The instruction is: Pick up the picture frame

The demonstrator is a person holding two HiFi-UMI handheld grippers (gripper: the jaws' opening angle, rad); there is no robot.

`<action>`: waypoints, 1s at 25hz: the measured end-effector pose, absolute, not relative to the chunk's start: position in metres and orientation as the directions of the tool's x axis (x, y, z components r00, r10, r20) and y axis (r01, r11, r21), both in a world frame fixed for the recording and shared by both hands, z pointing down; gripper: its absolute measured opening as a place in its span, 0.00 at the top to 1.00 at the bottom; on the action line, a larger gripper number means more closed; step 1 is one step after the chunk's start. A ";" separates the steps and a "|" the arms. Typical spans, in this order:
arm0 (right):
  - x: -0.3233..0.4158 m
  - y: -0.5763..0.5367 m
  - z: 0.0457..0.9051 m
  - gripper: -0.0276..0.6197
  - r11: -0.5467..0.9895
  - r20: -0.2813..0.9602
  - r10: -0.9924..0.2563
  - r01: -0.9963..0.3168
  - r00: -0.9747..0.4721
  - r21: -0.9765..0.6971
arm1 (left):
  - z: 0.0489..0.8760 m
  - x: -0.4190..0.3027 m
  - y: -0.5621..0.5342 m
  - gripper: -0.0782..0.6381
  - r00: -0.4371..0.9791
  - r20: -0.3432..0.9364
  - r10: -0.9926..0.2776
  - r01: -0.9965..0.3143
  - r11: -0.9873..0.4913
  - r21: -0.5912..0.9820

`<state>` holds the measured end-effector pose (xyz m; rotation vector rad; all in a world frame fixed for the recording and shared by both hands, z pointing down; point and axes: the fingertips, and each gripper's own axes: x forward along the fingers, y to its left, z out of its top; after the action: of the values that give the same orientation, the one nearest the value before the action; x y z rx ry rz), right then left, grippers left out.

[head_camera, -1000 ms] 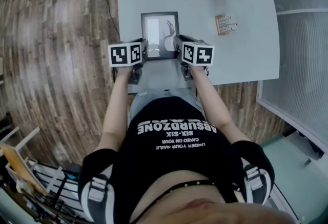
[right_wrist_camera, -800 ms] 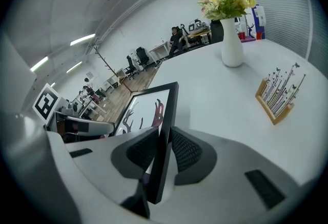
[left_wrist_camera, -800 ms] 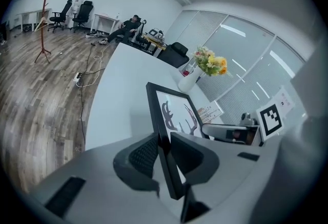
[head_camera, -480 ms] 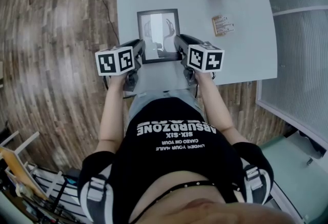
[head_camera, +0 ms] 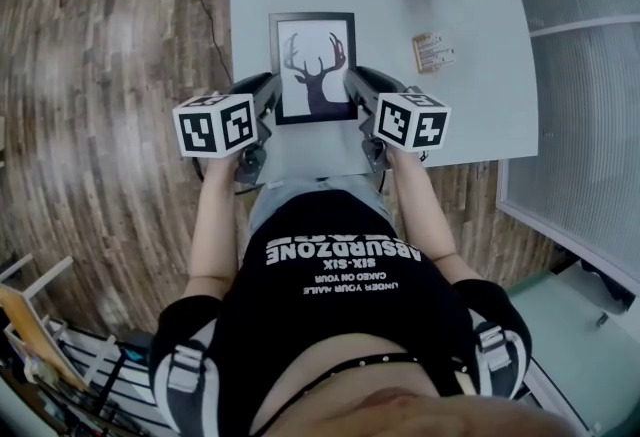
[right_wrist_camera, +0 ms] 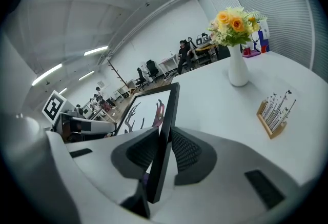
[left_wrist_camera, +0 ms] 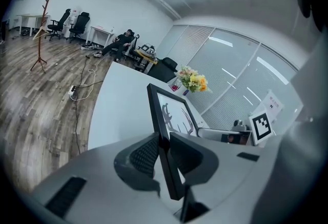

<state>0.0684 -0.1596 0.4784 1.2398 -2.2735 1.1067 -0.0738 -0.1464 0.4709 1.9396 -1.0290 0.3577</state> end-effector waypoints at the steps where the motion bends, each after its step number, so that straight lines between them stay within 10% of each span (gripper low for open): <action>1: 0.070 -0.158 0.476 0.82 0.325 0.591 -0.570 -0.817 -0.571 -0.476 | 0.469 -0.073 -0.145 0.78 0.617 0.590 -0.521 -0.774 -0.268 0.574; 25: 0.075 -0.153 0.455 0.82 0.342 0.560 -0.598 -0.814 -0.573 -0.469 | 0.457 -0.068 -0.139 0.78 0.626 0.568 -0.534 -0.766 -0.286 0.576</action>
<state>0.0751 -0.1531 0.4552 1.2610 -2.3203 1.0660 -0.0685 -0.1393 0.4575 1.9690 -1.0238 0.3327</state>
